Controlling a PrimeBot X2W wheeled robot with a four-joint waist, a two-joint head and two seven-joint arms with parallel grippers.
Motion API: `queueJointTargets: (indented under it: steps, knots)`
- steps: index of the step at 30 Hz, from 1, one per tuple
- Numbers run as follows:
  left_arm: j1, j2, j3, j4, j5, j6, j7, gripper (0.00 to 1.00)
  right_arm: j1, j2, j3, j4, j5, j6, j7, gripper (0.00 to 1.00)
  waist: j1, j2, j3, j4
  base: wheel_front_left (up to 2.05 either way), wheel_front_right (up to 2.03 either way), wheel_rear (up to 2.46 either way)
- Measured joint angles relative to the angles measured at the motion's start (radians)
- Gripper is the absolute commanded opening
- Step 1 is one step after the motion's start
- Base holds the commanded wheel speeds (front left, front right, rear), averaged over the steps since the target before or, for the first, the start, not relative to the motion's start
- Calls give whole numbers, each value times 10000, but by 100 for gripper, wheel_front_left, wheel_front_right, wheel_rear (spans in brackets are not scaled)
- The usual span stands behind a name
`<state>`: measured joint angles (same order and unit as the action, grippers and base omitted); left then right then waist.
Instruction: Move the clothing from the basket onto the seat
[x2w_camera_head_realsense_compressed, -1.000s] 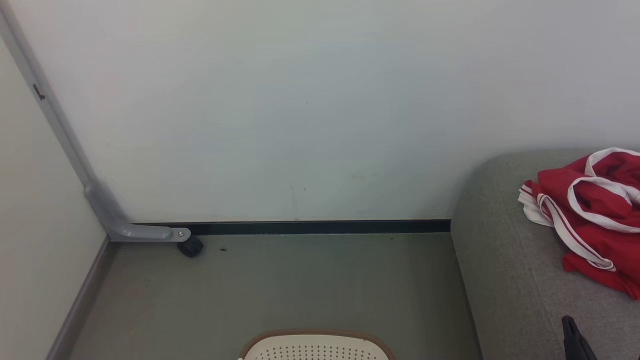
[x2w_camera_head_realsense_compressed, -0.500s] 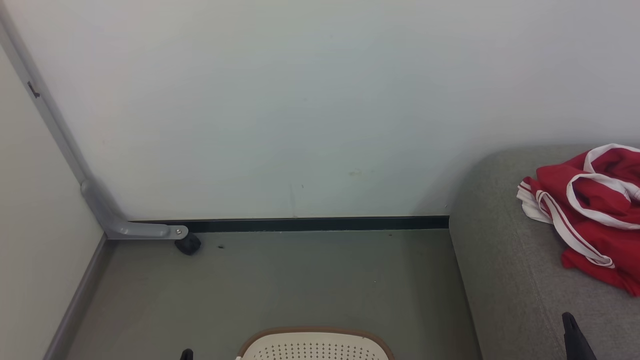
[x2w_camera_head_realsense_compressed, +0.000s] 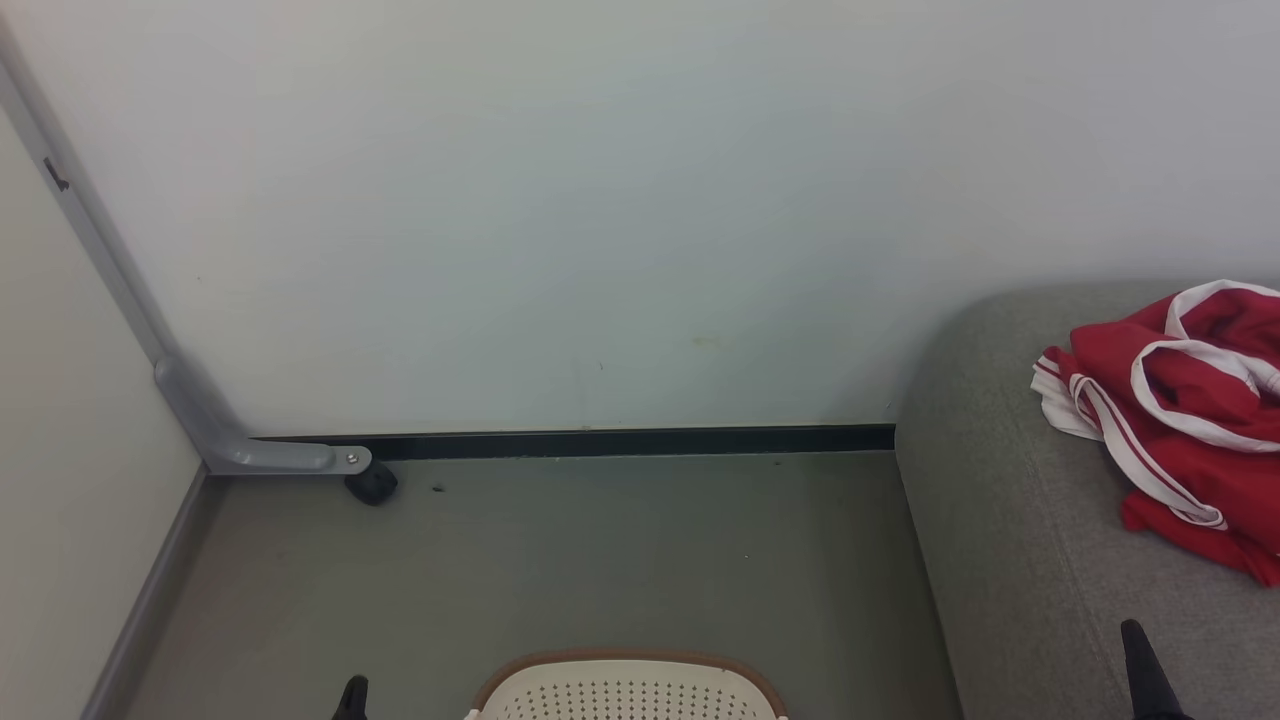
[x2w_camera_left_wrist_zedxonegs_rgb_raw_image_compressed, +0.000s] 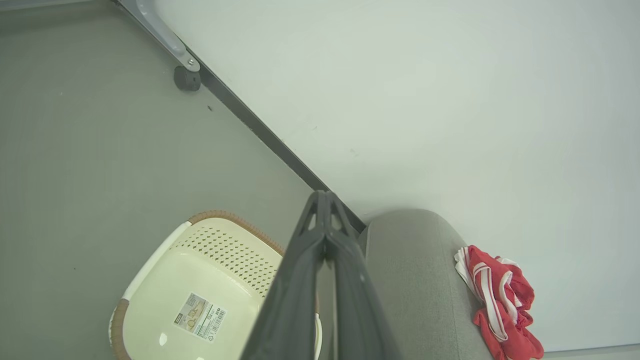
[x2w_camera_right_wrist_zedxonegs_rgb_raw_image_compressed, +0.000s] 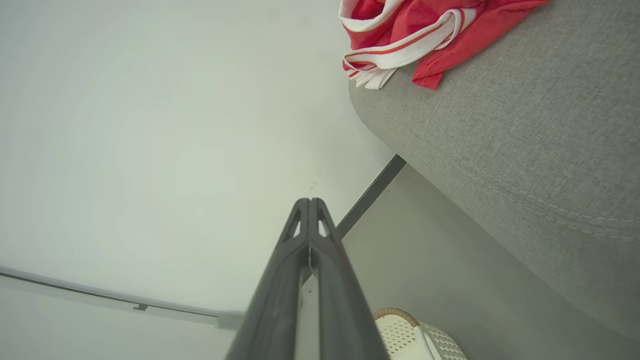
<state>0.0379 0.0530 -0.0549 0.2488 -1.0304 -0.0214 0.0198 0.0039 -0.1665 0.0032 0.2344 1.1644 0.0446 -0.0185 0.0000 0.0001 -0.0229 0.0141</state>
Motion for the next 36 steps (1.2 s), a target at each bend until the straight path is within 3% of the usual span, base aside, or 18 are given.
queueJointTargets:
  steps: [36]
  knots:
    - [-982,-113,1262,403,-5204,-938,828,0,-793,1126,-1279,616,3942,654,1210,0,0,0,231,-131,0,0,0]
